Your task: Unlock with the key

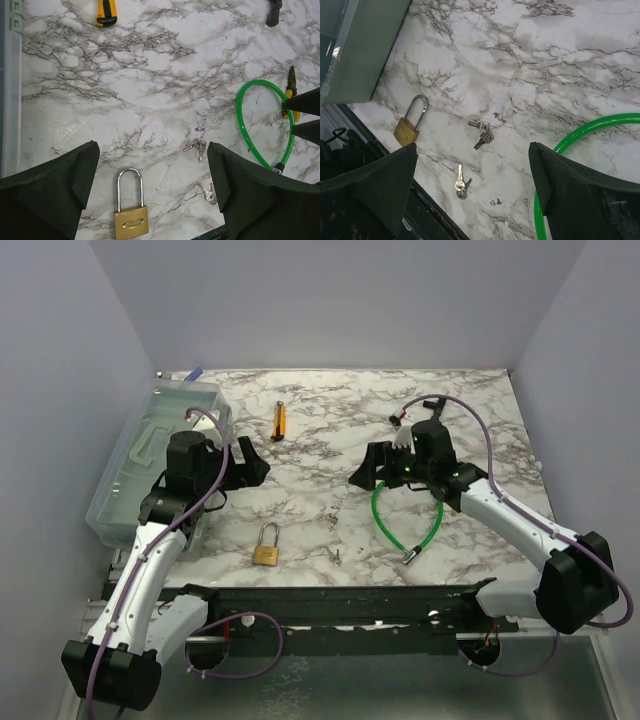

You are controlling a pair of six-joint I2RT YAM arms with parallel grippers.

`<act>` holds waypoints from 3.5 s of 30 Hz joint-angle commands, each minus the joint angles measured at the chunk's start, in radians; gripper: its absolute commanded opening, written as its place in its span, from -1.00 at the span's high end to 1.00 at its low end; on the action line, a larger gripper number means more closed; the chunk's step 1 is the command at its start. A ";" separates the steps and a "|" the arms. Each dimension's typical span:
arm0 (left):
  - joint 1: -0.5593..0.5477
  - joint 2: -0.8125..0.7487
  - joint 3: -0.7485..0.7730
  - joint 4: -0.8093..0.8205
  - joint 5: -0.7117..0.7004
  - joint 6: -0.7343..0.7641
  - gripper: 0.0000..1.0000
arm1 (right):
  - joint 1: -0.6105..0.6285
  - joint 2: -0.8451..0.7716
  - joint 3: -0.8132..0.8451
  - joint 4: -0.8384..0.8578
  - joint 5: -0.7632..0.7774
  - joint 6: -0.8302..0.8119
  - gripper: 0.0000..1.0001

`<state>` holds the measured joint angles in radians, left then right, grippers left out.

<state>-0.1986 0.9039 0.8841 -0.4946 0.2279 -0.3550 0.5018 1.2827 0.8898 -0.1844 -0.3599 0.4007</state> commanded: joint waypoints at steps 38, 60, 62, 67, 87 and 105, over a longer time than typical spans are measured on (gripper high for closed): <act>-0.006 -0.076 -0.025 0.061 -0.030 -0.015 -0.75 | 0.314 0.584 0.391 -0.292 0.296 -0.364 -0.35; -0.006 -0.062 -0.022 0.064 -0.047 -0.009 -0.75 | 0.360 0.692 0.409 -0.322 0.325 -0.371 0.18; -0.006 -0.059 -0.022 0.065 -0.048 -0.009 -0.75 | 0.367 0.695 0.403 -0.329 0.339 -0.369 0.20; -0.004 -0.056 -0.021 0.065 -0.051 -0.008 -0.74 | 0.384 0.688 0.375 -0.312 0.338 -0.360 0.53; -0.005 -0.064 -0.044 0.113 0.086 -0.008 -0.73 | 0.386 0.456 0.152 -0.021 0.368 -0.203 0.99; -0.006 -0.019 -0.086 0.237 0.375 -0.093 -0.66 | 0.386 0.198 0.015 0.152 0.429 -0.052 0.99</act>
<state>-0.1989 0.8692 0.8204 -0.3405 0.4572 -0.4038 0.8780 1.5406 0.9230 -0.0834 0.0479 0.3023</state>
